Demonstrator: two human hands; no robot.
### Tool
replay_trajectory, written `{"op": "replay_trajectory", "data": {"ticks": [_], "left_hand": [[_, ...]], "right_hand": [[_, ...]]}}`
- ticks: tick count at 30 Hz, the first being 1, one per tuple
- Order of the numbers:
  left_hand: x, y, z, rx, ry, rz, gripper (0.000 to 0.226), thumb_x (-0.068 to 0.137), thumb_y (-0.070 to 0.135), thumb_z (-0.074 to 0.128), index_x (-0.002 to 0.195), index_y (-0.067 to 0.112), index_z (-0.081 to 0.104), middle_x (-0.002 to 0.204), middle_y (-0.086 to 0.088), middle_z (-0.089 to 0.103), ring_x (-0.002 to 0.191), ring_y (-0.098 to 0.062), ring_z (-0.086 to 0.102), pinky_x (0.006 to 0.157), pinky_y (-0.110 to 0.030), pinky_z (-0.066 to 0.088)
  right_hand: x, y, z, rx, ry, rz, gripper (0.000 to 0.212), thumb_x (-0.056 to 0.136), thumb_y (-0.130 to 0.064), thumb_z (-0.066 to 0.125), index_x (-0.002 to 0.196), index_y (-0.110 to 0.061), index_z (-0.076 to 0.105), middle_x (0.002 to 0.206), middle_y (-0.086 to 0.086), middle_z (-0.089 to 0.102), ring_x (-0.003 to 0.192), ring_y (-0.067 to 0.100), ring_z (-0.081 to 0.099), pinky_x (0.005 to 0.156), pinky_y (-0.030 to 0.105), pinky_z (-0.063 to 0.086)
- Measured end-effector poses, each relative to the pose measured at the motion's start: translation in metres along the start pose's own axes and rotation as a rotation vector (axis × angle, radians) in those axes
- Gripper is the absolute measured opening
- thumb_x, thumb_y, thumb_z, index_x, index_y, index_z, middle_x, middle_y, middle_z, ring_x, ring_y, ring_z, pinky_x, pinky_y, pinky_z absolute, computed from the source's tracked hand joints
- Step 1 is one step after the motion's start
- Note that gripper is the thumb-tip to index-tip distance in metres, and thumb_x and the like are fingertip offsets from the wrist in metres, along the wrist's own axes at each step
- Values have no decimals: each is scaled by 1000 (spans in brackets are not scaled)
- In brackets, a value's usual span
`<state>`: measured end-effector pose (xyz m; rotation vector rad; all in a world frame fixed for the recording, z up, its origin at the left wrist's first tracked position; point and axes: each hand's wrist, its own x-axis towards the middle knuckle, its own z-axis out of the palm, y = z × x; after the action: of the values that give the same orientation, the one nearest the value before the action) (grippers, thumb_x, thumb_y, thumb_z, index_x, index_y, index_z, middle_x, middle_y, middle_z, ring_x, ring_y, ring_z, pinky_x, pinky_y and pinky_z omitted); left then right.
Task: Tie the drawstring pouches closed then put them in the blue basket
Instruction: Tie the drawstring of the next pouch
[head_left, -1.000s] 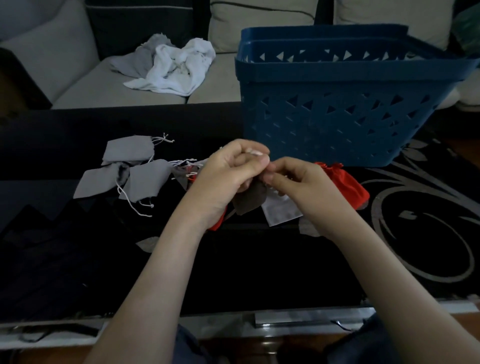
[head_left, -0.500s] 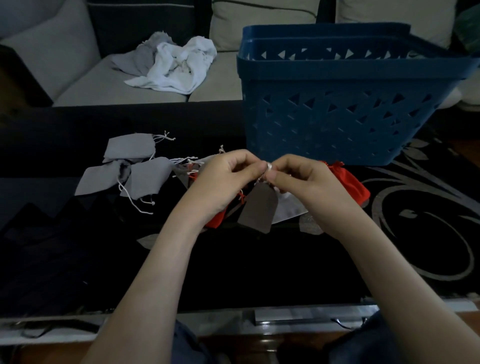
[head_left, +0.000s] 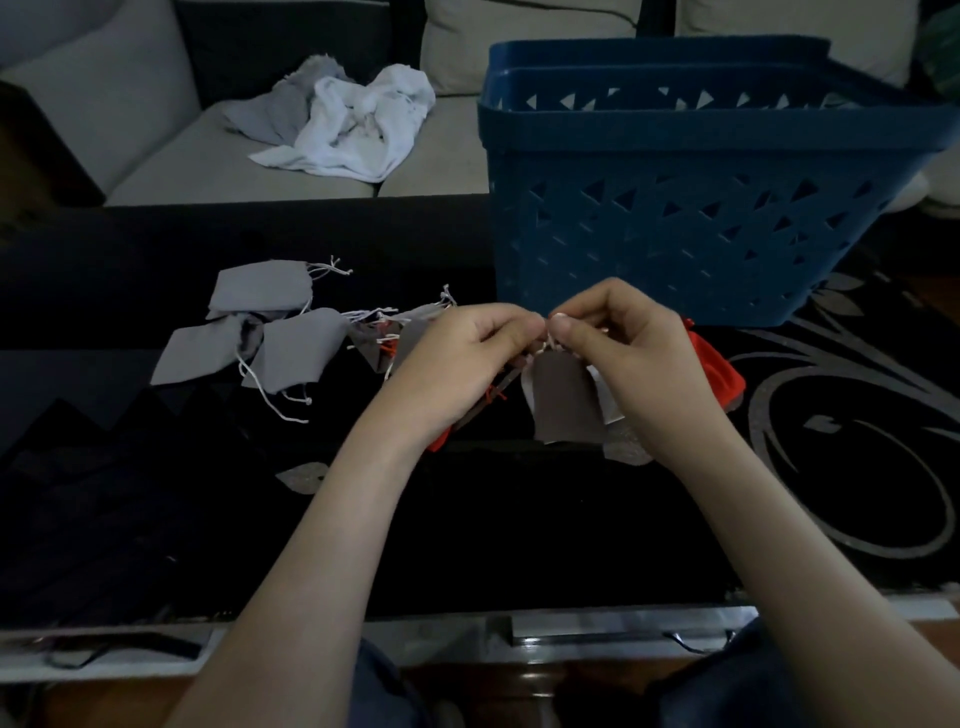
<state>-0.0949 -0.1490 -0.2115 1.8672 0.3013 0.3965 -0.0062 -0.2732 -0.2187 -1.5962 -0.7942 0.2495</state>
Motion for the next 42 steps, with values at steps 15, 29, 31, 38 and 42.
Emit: {"op": "replay_trajectory", "data": {"ticks": [15,29,31,38,42], "left_hand": [[3,-1,1,-300,144,-8,15,88,9,61,76,14,68,65,11,63,58,1,53,59,-15,40],[1,0,3,-128,110,7,20,89,6,61,104,16,70,79,9,69,78,0,64,73,-13,46],[2,-2,4,-60,152,2,20,88,9,64,103,21,67,76,3,68,78,-10,65,75,-22,48],[5,-6,13,-9,288,-27,4,86,11,68,84,15,68,82,-3,73,80,-14,68,79,-33,53],[5,-7,17,41,331,-3,10,89,13,63,86,19,71,85,3,73,85,-9,68,84,-33,54]], "right_hand": [[4,7,-1,-377,-128,-53,17,95,-18,53,98,-15,69,85,-7,49,85,6,50,77,9,35],[6,4,-11,-299,-62,185,31,92,-29,58,64,-16,58,75,-2,48,89,15,48,84,31,36],[4,1,-9,-89,-60,249,31,95,-23,54,69,-6,52,70,5,43,73,12,43,72,26,32],[0,-3,-1,127,-98,175,22,95,-2,46,83,-10,63,74,-10,64,70,-5,57,69,8,44],[-1,1,1,-96,-54,16,24,90,1,54,86,-20,66,85,-8,68,88,9,63,88,32,48]]}}
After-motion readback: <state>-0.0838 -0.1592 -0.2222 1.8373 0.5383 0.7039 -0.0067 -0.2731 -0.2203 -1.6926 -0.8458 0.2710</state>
